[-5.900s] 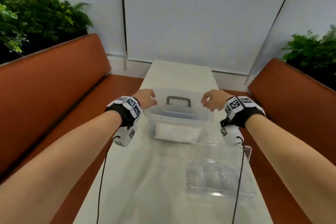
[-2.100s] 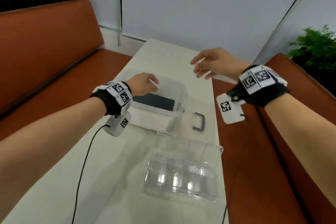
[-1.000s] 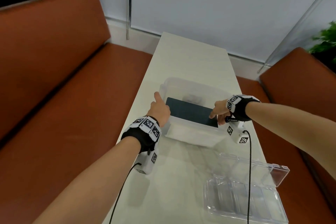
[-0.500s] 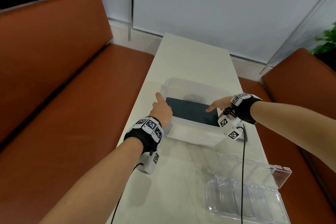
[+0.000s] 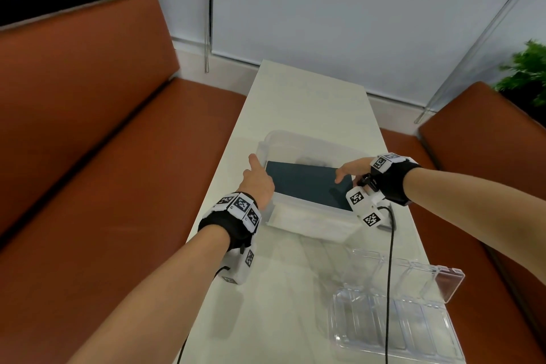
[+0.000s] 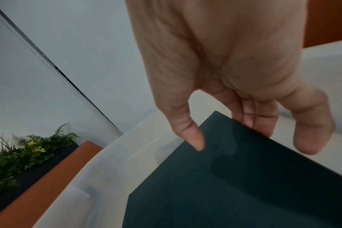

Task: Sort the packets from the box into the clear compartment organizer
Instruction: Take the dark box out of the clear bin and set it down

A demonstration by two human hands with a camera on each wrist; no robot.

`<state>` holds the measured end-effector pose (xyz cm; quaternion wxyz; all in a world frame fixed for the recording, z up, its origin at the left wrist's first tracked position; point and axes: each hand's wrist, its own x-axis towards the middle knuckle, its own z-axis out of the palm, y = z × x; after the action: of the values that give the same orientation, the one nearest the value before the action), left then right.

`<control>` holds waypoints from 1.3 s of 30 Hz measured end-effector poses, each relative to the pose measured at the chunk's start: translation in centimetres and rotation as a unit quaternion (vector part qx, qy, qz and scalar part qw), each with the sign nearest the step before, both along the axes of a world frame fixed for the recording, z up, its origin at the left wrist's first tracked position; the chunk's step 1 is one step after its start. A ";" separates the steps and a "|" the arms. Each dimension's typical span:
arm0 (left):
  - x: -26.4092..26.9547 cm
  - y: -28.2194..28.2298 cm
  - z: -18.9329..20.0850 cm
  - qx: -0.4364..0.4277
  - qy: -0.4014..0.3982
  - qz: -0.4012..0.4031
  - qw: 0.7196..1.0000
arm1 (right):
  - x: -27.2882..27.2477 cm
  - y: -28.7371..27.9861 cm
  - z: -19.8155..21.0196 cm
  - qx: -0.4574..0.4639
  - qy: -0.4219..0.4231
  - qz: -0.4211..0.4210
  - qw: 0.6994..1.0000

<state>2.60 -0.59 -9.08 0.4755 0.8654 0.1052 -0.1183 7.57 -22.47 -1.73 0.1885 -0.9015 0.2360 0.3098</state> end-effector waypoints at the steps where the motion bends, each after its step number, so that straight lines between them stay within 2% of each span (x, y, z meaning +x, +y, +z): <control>1: -0.1 0.0 0.0 0.006 -0.013 -0.005 1.000 | 0.1 0.0 0.1 -0.004 -0.007 0.006 1.000; 4: -0.4 0.1 -0.1 0.012 -0.031 -0.012 0.999 | 0.5 -0.1 0.1 -0.006 -0.012 0.013 1.000; 9: -0.3 0.1 0.0 0.012 -0.028 -0.017 0.999 | 0.6 -0.6 0.3 -0.012 -0.007 0.005 1.000; 16: -0.1 0.0 0.2 0.001 -0.026 -0.005 1.000 | -0.7 -0.5 0.3 0.024 -0.013 -0.002 1.000; 20: -0.1 0.1 0.1 -0.002 -0.029 -0.005 1.000 | -1.3 -0.2 0.5 0.007 -0.012 -0.005 1.000; 24: 0.0 0.0 0.1 -0.008 -0.028 0.002 1.000 | -0.7 -0.3 1.0 0.014 -0.033 -0.015 0.999; 28: 0.1 -0.1 0.2 -0.013 -0.023 0.010 1.000 | -0.2 -0.9 1.4 0.034 -0.070 -0.035 0.996; 32: -0.2 -0.2 0.6 -0.003 -0.002 0.006 1.000 | -0.1 0.2 1.0 0.089 -0.114 -0.004 0.989; 35: -0.4 -0.4 1.3 0.032 0.024 -0.011 0.999 | -0.5 1.5 0.8 0.169 -0.165 -0.026 0.971; 39: -1.0 -0.8 2.3 -0.002 0.027 0.003 1.000 | -1.3 3.8 1.1 0.216 -0.249 -0.055 0.942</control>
<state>1.63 -1.34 -6.77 0.4742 0.8608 0.1202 -0.1406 6.30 -18.68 -0.60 0.4485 -0.8730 0.1582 0.1083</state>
